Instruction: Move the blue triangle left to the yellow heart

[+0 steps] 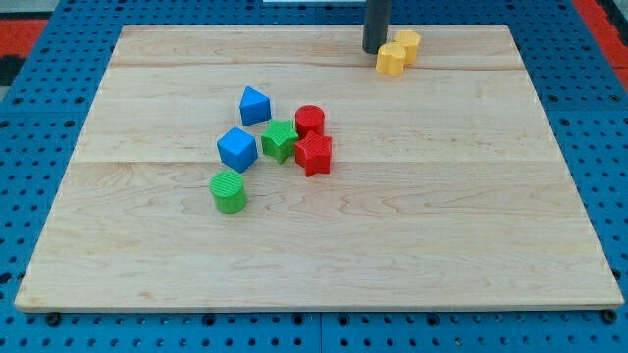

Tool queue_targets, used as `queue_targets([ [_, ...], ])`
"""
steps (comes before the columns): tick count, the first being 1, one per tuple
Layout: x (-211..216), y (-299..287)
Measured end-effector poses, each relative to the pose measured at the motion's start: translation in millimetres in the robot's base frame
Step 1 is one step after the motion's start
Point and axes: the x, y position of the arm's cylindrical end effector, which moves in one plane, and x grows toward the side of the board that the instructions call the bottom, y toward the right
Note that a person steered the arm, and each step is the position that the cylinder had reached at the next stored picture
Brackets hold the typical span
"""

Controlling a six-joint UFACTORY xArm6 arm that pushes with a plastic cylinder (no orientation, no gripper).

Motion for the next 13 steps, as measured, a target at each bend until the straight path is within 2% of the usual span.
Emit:
queue_targets([
  [1, 0, -66],
  [4, -3, -95],
  [5, 43, -147],
  [7, 105, -268],
  [8, 164, -246],
  [9, 158, -222],
  [10, 136, -155],
  [12, 86, -101],
  [13, 92, -142],
])
